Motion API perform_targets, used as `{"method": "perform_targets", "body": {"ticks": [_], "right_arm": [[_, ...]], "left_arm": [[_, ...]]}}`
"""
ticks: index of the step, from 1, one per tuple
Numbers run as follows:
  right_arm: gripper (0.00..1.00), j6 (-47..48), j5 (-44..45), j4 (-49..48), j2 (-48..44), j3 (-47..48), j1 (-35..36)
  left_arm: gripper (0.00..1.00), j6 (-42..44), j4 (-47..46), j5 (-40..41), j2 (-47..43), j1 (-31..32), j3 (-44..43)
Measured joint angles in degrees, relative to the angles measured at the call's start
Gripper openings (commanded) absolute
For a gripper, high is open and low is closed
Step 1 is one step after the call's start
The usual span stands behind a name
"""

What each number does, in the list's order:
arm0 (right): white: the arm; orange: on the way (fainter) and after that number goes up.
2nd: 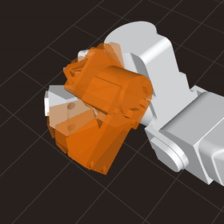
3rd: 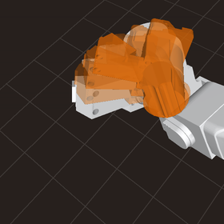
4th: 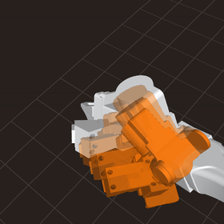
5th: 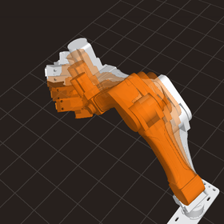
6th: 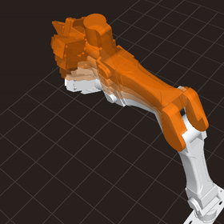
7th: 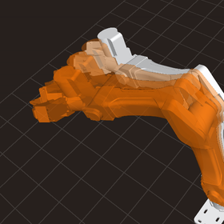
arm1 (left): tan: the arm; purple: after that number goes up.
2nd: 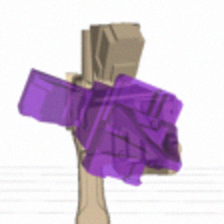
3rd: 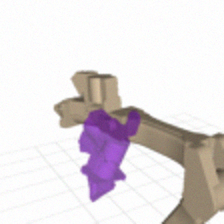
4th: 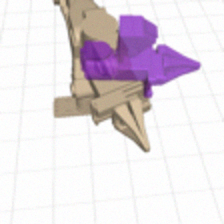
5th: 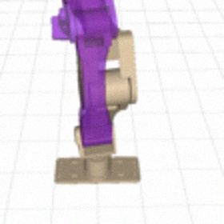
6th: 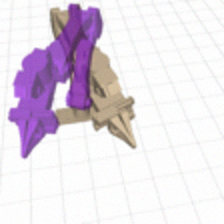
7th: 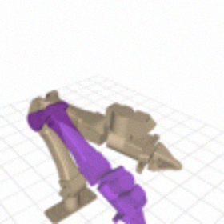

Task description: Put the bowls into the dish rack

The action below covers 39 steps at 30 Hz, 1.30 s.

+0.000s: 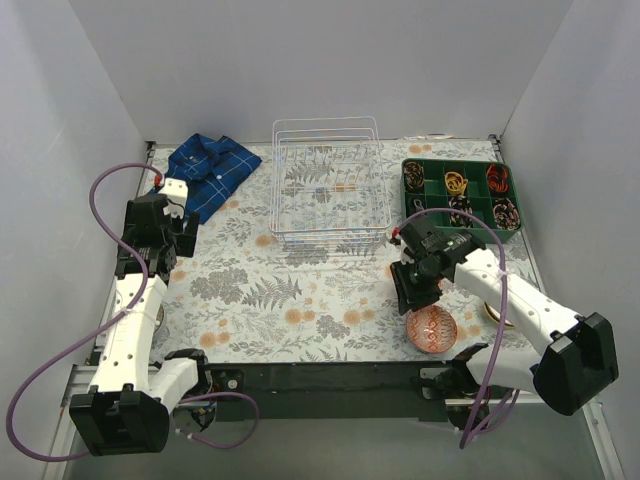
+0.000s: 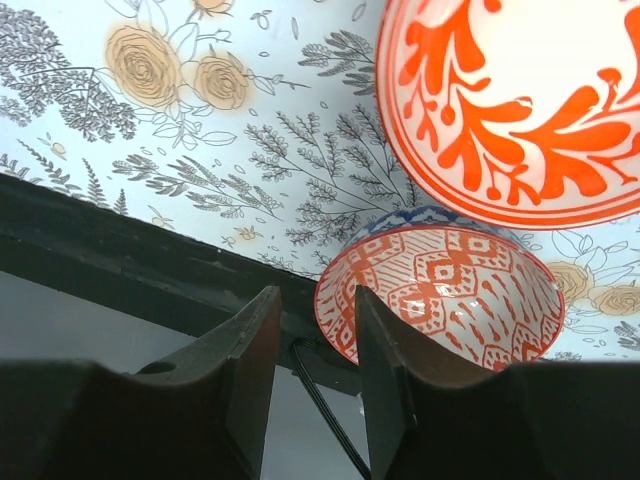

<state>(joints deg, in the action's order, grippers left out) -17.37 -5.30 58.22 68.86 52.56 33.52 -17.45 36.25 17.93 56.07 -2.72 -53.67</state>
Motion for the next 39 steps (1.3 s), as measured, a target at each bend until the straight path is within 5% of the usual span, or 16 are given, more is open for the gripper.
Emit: {"method": "perform_targets", "body": {"ticks": [17,27,36,39], "right_arm": [[0.49,-2.5,3.3,0.0,7.0,0.9,5.5],[0.43,-4.5,5.6,0.1,7.1,-3.0,6.4],[0.22,-5.0,7.2,0.2,6.8,-5.1,7.5],[0.05,-4.8,8.2,0.4,6.0,-5.1,8.8]], "left_arm": [[0.97,-4.6,2.3,1.0,0.5,0.0,-0.6],[0.97,-5.5,2.8,2.3,-1.2,0.0,-0.6],[0.97,-5.5,2.7,2.9,-2.4,0.0,-0.6],[0.97,-5.5,2.8,2.9,-2.9,0.0,-0.6]]}}
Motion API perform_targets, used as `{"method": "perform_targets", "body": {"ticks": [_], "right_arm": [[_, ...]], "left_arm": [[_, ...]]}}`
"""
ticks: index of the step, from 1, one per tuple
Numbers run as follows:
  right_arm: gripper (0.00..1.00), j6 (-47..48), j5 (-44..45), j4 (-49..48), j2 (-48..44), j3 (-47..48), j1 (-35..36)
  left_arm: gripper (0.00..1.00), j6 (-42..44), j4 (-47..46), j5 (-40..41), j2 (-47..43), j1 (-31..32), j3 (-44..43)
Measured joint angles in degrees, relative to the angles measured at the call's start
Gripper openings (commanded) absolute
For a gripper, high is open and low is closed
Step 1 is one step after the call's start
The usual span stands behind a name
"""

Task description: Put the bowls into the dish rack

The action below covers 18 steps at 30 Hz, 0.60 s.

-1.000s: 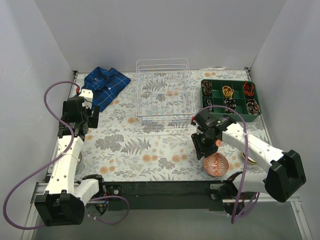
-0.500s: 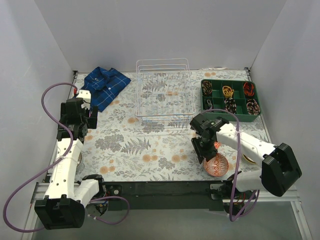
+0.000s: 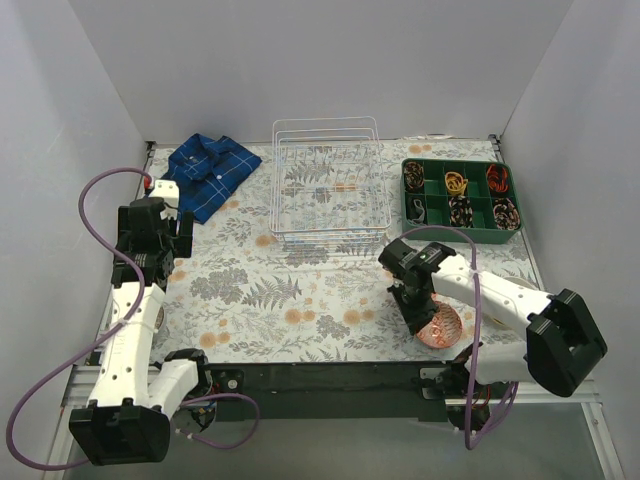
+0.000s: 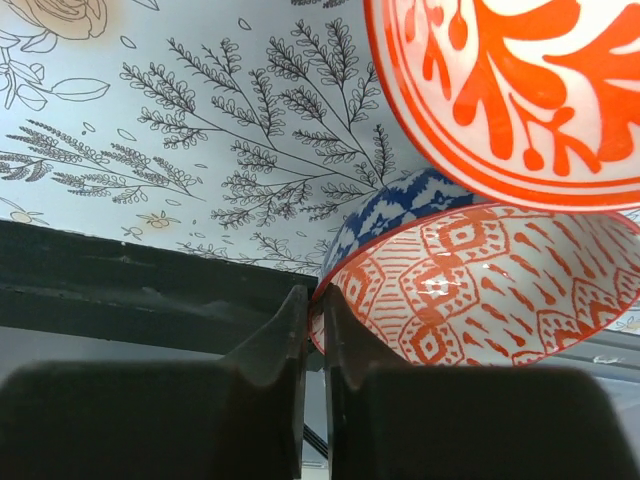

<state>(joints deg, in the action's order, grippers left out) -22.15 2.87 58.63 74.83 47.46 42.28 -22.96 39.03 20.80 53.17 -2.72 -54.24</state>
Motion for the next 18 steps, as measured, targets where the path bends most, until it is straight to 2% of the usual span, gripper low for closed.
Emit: {"method": "perform_targets", "body": {"ticks": [1,6,13,18], "right_arm": [[0.01,0.0,0.1,0.2,-0.2,0.0,0.2],[0.01,1.7,1.6,2.5,-2.0,1.1,3.6],[0.01,2.9,-4.4,0.9,-1.0,7.6,19.3],[0.01,6.7,-8.5,-3.5,5.7,20.0,27.8]], "left_arm": [[0.97,0.0,0.0,0.0,0.0,0.0,0.0],[0.97,0.0,0.8,-0.1,-0.2,0.0,-0.3],[0.97,2.9,-1.7,-2.2,-2.6,0.0,-1.2],[0.97,3.9,-4.1,-3.4,-3.9,0.0,-1.2]]}}
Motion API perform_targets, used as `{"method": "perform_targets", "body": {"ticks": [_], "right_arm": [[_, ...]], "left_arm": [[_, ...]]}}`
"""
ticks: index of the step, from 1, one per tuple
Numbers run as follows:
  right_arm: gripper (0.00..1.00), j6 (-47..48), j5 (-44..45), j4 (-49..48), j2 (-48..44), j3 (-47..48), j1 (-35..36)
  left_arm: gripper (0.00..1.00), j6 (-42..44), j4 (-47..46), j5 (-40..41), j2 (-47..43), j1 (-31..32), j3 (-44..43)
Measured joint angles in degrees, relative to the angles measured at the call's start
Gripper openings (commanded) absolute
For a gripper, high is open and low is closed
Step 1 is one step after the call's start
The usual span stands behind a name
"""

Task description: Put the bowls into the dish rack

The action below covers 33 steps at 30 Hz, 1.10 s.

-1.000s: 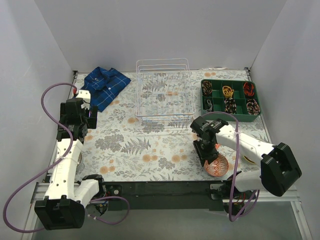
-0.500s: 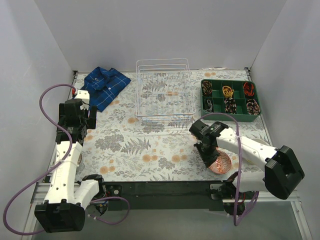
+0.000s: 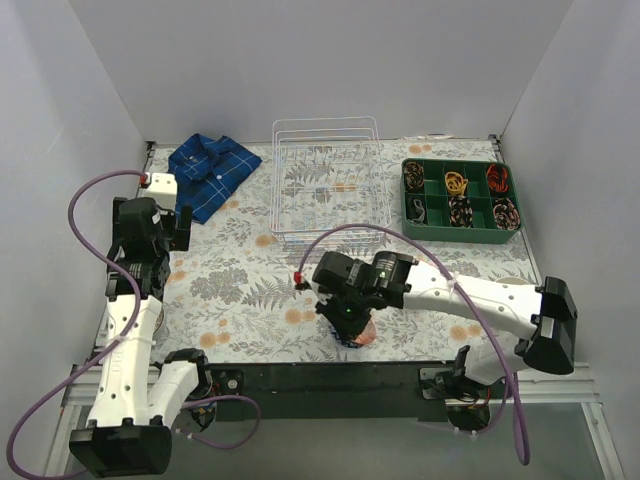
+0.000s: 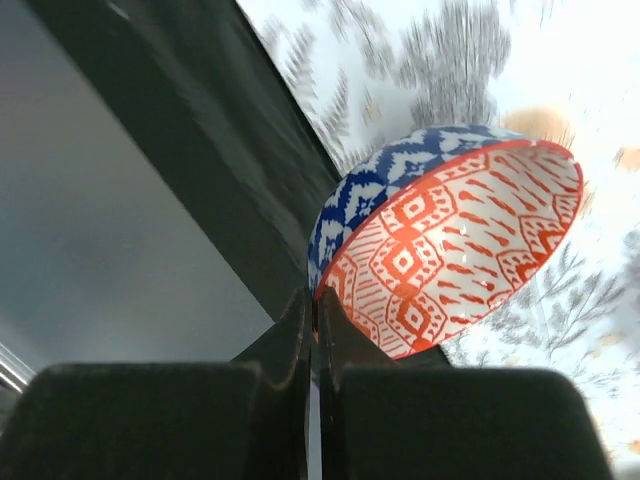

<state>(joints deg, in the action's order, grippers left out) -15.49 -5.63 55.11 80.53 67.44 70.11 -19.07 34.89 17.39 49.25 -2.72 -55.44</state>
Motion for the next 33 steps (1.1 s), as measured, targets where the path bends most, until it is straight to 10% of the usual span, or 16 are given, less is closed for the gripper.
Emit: {"method": "perform_targets", "body": {"ticks": [8,14,25,33], "right_arm": [[0.01,12.7,-4.7,-3.8,4.6,29.0,0.0],[0.01,15.8,-16.0,-10.8,8.4,39.1,-13.1],[0.01,-4.7,-40.7,-51.7,14.7,23.2,-41.6],[0.01,-20.9,-48.7,-76.9,25.6,19.5,-46.3]], "left_arm": [[0.96,-1.8,4.0,-10.5,-0.7,0.0,-5.8],[0.95,-1.3,3.7,-26.9,1.6,0.0,-15.6],[0.91,-4.1,0.9,-50.1,23.1,1.0,-25.7],[0.81,-11.1,-2.1,-52.1,37.3,2.7,-33.4]]}}
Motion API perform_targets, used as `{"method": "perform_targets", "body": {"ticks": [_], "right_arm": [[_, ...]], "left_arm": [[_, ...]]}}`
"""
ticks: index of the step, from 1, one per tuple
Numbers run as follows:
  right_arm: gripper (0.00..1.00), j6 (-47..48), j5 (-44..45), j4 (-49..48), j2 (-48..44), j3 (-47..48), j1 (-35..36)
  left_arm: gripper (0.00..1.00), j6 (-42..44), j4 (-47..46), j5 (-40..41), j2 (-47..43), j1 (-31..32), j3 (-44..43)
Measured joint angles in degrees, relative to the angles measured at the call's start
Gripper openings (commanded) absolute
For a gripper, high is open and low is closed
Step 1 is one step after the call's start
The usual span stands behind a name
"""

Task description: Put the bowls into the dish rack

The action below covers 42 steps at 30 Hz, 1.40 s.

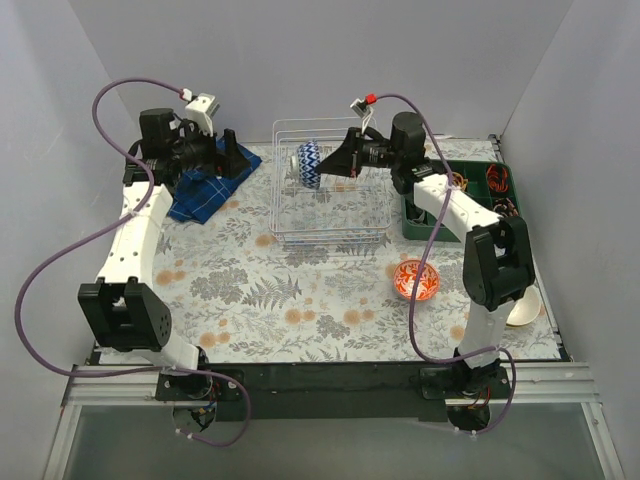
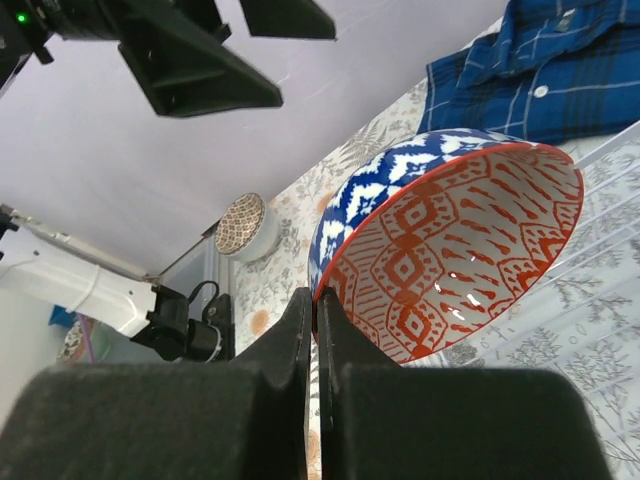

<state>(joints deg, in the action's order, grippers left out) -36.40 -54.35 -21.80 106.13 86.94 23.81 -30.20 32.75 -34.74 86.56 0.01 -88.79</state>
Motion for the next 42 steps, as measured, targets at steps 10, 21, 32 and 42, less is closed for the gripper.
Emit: {"method": "perform_targets", "body": {"ticks": [10,21,32,42], "right_arm": [[0.01,-3.3,-3.3,-6.4,8.6,-0.5,-3.4],[0.01,-6.5,-4.3,-10.4,12.5,-3.5,-5.6],[0.01,-8.0,-3.0,-11.6,15.2,-6.9,-6.5],[0.01,-8.0,-1.2,-11.4,18.1,-6.9,-7.6]], "left_arm": [[0.81,-9.9,-4.5,2.4,9.7,1.4,-7.7],[0.81,-6.5,-4.5,8.4,13.5,11.0,-15.2],[0.80,-3.1,-4.3,13.1,16.3,18.1,-15.3],[0.80,-2.3,-3.2,14.4,18.1,17.9,-15.3]]}}
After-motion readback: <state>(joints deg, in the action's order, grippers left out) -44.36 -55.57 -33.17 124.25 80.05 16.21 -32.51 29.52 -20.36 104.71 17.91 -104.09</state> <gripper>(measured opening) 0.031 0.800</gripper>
